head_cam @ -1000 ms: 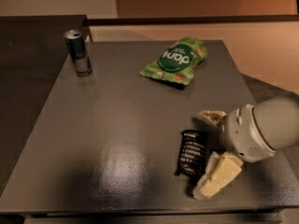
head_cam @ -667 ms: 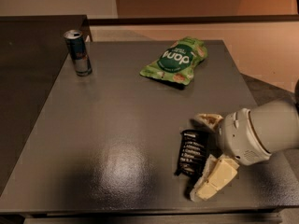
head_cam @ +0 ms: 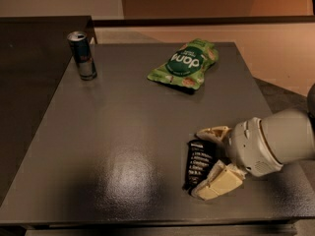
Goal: Pick rxbar chocolate
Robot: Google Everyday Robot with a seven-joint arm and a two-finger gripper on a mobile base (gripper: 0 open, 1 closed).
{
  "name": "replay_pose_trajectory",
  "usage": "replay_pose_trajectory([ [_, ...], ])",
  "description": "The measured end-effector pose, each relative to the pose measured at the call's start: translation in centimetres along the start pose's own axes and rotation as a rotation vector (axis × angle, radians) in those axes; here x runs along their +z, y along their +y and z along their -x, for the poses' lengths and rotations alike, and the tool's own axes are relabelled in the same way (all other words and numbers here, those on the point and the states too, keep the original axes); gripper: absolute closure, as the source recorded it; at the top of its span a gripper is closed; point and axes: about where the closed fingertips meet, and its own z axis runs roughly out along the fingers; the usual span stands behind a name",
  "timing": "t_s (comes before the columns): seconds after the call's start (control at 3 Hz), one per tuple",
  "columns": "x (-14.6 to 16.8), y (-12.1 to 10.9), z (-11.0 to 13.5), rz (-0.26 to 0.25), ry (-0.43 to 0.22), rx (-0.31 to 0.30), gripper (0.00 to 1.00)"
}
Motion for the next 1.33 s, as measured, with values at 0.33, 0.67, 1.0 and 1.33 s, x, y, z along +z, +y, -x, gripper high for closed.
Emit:
replay_pose_trajectory([
  [0.33, -0.1, 0.1, 0.1, 0.001, -0.003, 0.0, 0.64],
  [0.67, -0.3, 0.1, 0.3, 0.001, -0.003, 0.0, 0.87],
  [1.0, -0.4, 0.0, 0.4, 0.0, -0.003, 0.0, 1.0],
  [1.33, -2.3, -0.8, 1.2, -0.044, -0.032, 0.015, 1.0],
])
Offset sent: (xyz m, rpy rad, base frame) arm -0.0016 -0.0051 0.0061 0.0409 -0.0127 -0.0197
